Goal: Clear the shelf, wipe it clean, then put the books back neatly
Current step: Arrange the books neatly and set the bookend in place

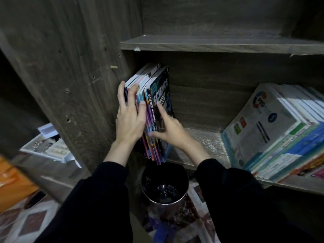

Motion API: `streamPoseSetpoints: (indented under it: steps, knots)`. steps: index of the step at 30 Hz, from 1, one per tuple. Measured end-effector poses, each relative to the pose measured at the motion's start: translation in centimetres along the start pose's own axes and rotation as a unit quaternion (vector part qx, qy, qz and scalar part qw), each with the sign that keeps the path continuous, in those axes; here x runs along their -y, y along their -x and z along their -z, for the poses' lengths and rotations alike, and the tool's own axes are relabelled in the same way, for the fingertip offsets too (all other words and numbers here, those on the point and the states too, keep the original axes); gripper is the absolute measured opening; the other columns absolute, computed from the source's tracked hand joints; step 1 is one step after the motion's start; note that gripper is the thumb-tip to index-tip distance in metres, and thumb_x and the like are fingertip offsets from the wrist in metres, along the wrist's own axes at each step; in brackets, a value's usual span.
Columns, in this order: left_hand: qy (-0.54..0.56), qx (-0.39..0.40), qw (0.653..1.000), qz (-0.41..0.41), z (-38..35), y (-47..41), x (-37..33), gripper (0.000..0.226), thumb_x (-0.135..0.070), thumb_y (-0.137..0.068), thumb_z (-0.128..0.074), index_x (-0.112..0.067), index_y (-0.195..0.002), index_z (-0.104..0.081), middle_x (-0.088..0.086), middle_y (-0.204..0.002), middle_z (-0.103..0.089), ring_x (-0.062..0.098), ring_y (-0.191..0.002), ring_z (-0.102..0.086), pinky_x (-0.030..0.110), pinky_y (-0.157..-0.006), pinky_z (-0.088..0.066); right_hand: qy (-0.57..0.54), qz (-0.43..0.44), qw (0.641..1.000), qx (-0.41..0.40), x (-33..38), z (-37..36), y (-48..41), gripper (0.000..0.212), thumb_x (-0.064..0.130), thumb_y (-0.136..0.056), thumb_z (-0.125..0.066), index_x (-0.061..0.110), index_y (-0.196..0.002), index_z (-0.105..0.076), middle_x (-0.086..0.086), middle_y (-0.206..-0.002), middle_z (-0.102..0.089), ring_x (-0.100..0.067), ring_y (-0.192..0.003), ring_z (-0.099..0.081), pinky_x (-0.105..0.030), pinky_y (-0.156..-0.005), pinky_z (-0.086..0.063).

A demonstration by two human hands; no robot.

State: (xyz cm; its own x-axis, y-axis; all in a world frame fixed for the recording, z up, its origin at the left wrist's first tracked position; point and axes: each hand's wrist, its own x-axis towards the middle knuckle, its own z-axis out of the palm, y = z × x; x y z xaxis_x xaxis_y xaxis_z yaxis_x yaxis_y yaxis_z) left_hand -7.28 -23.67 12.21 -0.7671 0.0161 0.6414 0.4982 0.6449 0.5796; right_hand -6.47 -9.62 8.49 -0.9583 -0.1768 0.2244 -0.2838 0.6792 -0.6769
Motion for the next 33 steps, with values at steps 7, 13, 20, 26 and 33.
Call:
streamPoseSetpoints:
  steps: [7,13,20,26,33]
  knots:
    - [-0.049,0.012,0.998,-0.026,-0.8,0.1,0.9,0.075,-0.042,-0.083,-0.069,-0.026,-0.144,-0.029,0.000,-0.159,-0.005,0.026,-0.130,-0.042,0.051,-0.092,-0.046,0.032,-0.110,0.990,0.077,-5.5,-5.9,2.4,0.133,0.020,-0.075,-0.080,0.048,-0.135,0.035,-0.011,-0.158,-0.018,-0.034,-0.134,-0.040,-0.048,-0.109,-0.035]
    - [-0.069,-0.006,0.997,-0.040,-1.2,-0.4,1.9,0.077,-0.051,-0.080,-0.066,-0.026,-0.143,-0.030,0.004,-0.158,-0.010,0.030,-0.117,-0.056,0.050,-0.083,-0.054,0.105,-0.120,0.986,0.048,-7.1,-7.4,0.9,0.128,0.033,-0.081,-0.074,0.051,-0.121,0.047,-0.014,-0.157,-0.020,-0.035,-0.124,-0.051,-0.048,-0.101,-0.043]
    - [-0.094,0.003,0.995,-0.037,-1.2,-0.4,2.3,0.079,-0.052,-0.083,-0.062,-0.026,-0.146,-0.021,0.007,-0.159,-0.003,0.036,-0.115,-0.056,0.053,-0.080,-0.054,0.133,-0.127,0.983,0.029,-7.3,-8.2,1.0,0.125,0.035,-0.084,-0.070,0.050,-0.120,0.049,-0.015,-0.158,-0.016,-0.038,-0.125,-0.049,-0.052,-0.100,-0.044]
    - [-0.096,0.007,0.995,-0.015,-0.9,-0.2,1.4,0.077,-0.046,-0.084,-0.065,-0.024,-0.146,-0.025,0.003,-0.160,-0.001,0.038,-0.117,-0.055,0.054,-0.083,-0.053,0.169,-0.157,0.973,0.006,-6.8,-8.1,2.0,0.110,0.041,-0.087,-0.065,0.038,-0.142,0.030,-0.019,-0.125,-0.057,-0.035,-0.109,-0.060,-0.043,-0.092,-0.048]
    - [-0.113,-0.002,0.993,0.046,-0.9,-0.1,-0.7,0.076,-0.031,-0.084,-0.071,-0.020,-0.145,-0.027,0.003,-0.159,-0.003,0.038,-0.123,-0.047,0.051,-0.091,-0.047,0.137,-0.214,0.960,-0.118,-6.5,-5.7,3.9,0.065,0.038,-0.094,-0.055,0.025,-0.150,-0.023,-0.006,-0.110,-0.065,-0.027,-0.100,-0.062,-0.033,-0.079,-0.047]
